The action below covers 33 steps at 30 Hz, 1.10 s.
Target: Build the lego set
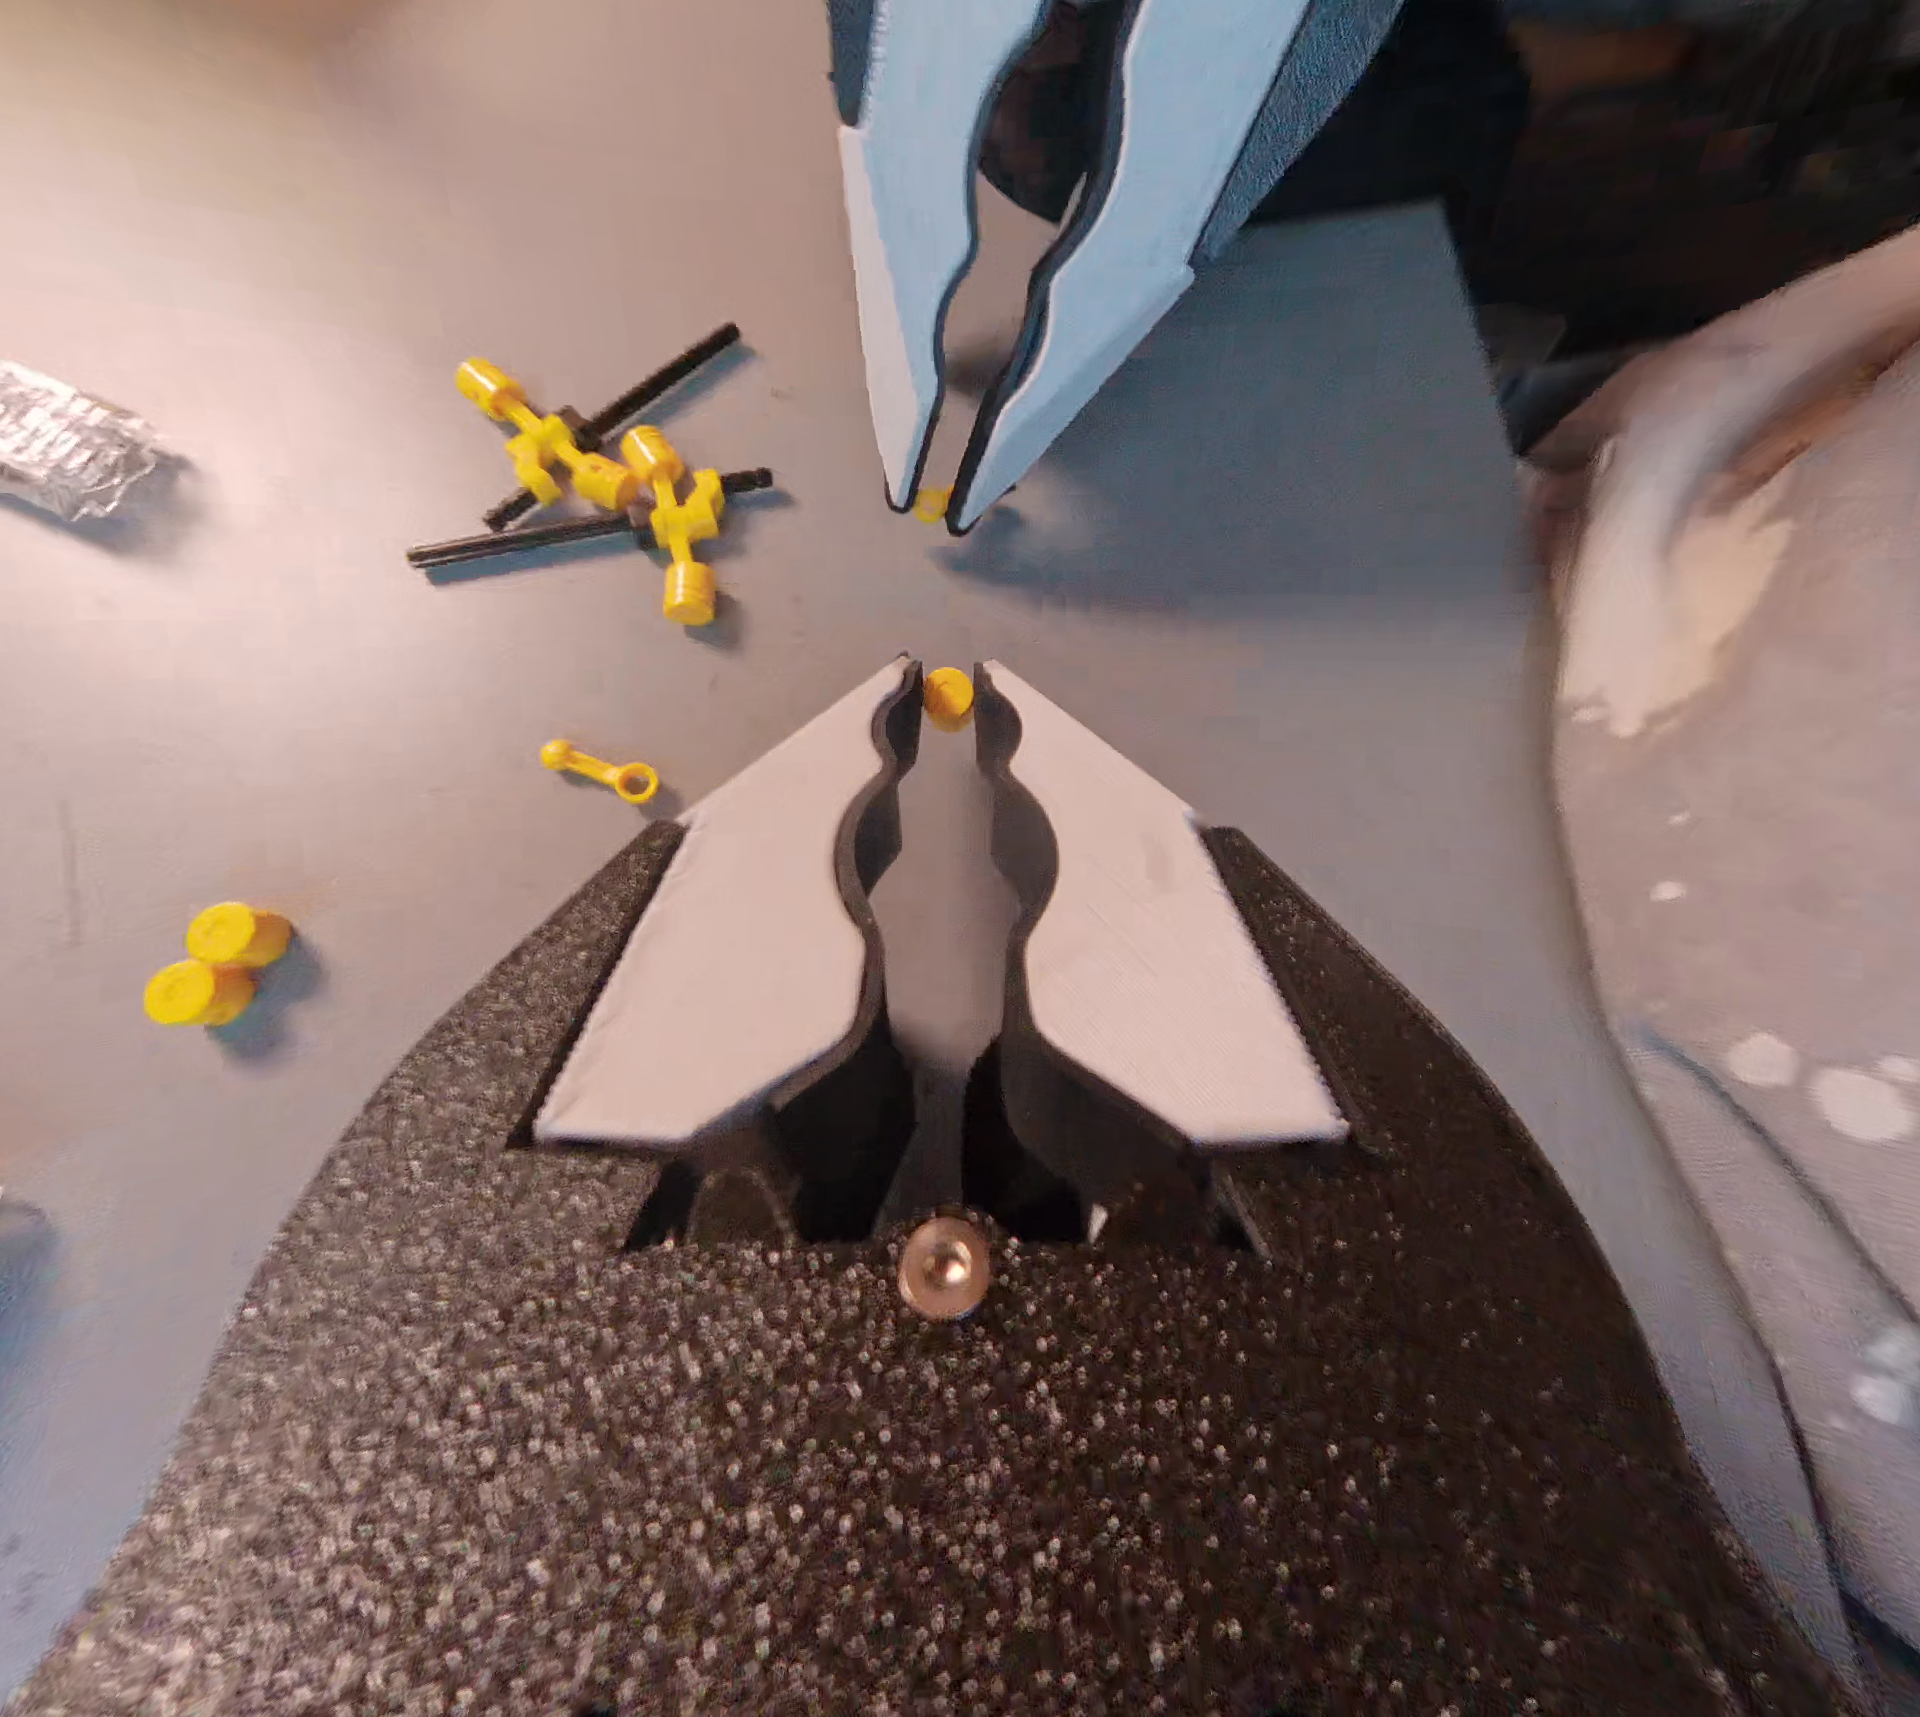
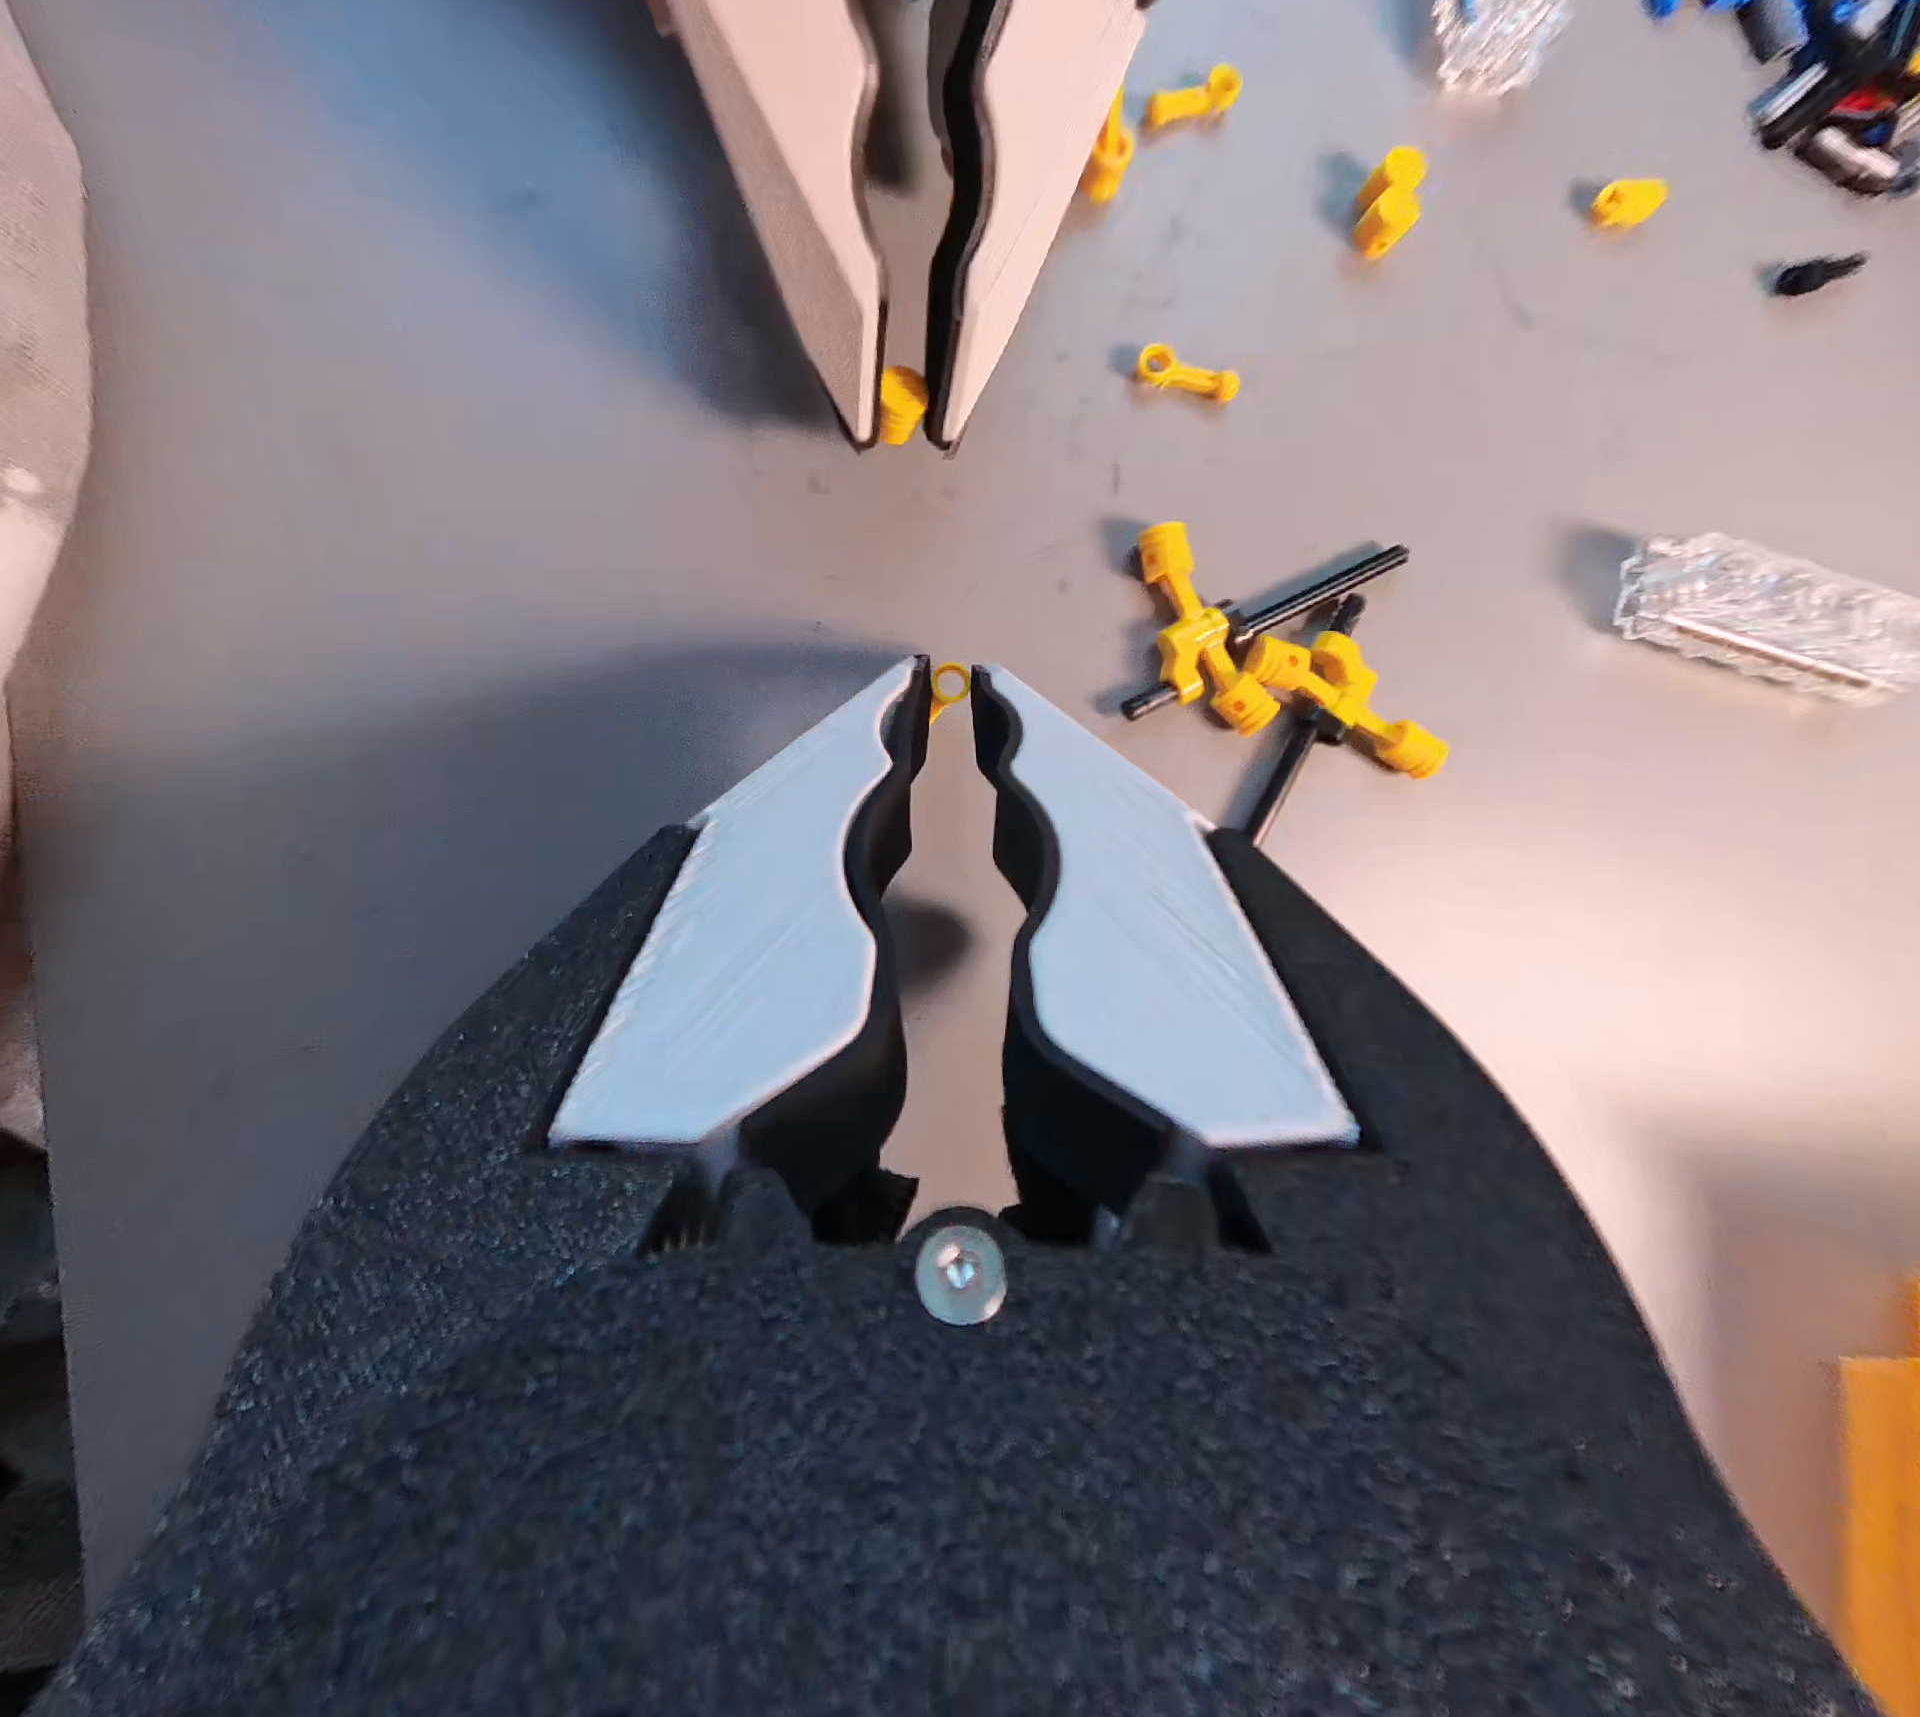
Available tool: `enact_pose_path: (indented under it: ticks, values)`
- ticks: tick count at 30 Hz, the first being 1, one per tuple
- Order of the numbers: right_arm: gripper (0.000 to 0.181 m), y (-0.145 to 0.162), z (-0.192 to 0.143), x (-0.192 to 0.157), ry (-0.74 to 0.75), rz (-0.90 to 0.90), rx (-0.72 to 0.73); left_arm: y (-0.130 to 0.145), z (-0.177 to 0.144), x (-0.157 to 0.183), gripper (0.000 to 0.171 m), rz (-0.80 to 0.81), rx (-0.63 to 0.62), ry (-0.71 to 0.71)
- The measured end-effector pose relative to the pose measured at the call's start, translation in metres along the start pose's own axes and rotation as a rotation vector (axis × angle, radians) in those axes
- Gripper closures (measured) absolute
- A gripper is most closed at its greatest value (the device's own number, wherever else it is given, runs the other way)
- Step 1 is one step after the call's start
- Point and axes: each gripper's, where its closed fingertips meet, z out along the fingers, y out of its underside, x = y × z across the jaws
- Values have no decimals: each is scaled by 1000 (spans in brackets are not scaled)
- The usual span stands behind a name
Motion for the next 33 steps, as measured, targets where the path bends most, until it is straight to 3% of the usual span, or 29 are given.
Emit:
enact_pose_path:
  ticks: [2, 5, 7, 9, 11, 13, 14, 16, 22, 27, 30, 33]
  values:
    - [174, 3, 4, -2, -9, 20, -18, 3, 5, 5, 162, 33, -23, 4]
    - [165, 3, 3, 3, 7, 34, -12, -6, -1, 2, 162, 2, 42, 1]
    - [153, -10, -3, 10, 55, 12, 52, -22, -13, 0, 162, -79, 164, 25]
    - [149, -44, -22, 14, 126, -50, 238, -45, -33, -4, 162, -233, 349, 96]
    - [150, -77, -46, 15, 217, -110, 413, -71, -60, -6, 162, -443, 588, 261]
    - [150, -103, -65, 19, 347, -158, 527, -90, -90, -8, 162, -656, 813, 511]
    - [152, -113, -73, 22, 422, -180, 562, -95, -103, -10, 162, -739, 899, 630]
    - [155, -127, -80, 25, 511, -215, 592, -97, -112, -14, 162, -831, 990, 733]
    - [167, -149, -72, 28, 619, -358, 555, -102, -114, -7, 162, -853, 1023, 795]
    - [172, -149, -67, 31, 566, -370, 503, -99, -112, -7, 162, -864, 1008, 784]
    - [172, -130, -54, 25, 339, -318, 366, -90, -102, -15, 160, -712, 886, 550]
    - [172, -68, -22, 6, -9, -248, -26, -62, -86, -30, 154, -413, 602, 172]
